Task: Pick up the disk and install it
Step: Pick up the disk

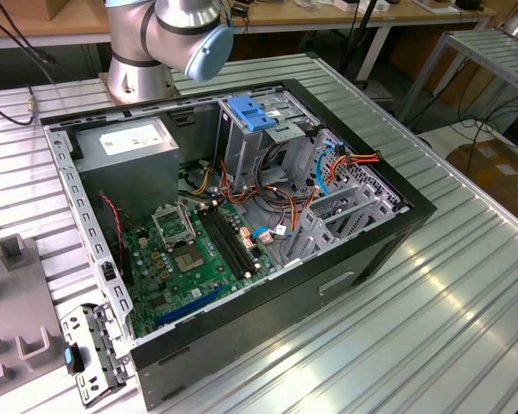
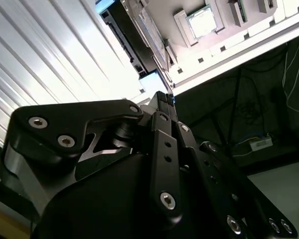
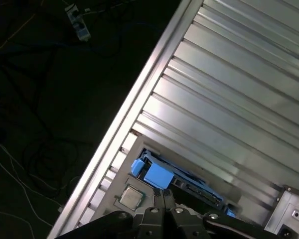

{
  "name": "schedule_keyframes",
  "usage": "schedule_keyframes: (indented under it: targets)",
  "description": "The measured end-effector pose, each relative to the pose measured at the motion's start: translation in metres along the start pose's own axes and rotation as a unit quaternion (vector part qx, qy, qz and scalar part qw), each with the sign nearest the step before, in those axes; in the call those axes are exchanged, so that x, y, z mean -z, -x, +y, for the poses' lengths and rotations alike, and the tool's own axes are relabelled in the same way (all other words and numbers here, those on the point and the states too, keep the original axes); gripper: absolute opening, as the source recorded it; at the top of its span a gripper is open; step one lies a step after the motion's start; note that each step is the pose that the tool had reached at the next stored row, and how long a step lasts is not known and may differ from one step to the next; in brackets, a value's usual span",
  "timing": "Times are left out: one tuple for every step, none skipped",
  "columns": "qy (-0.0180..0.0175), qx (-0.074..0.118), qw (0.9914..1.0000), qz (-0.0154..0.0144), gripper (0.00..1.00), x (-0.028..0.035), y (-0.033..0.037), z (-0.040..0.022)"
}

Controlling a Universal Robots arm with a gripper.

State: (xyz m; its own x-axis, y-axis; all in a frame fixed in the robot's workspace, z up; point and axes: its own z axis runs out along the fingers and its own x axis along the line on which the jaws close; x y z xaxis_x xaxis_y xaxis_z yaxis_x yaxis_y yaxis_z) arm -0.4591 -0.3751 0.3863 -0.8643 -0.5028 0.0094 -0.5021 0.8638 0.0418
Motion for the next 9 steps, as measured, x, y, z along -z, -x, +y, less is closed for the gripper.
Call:
schedule_keyframes:
  targets:
    - [-0.0001,0.006,0.99998,0.0003,0.11,0.0,0.0,0.0]
    - [-0.0001,0.014,0.99991,0.0006,0.11,-0.0001,0.0,0.0]
    - [-0.0002,0.02,0.99981,0.0008,0.11,-0.0001,0.0,0.0]
    - [-0.0002,0.025,0.99969,0.0011,0.11,-0.0001,0.0,0.0]
    - [-0.0003,0.031,0.99952,0.0013,0.11,-0.0001,0.0,0.0]
    - [-0.0004,0.036,0.99935,0.0015,0.11,-0.0001,0.0,0.0]
    - [-0.0004,0.042,0.99911,0.0018,0.11,-0.0001,0.0,0.0]
    - [-0.0005,0.048,0.99886,0.002,0.11,-0.0001,0.0,0.0]
    - [-0.0005,0.053,0.99861,0.0022,0.11,-0.0001,0.0,0.0]
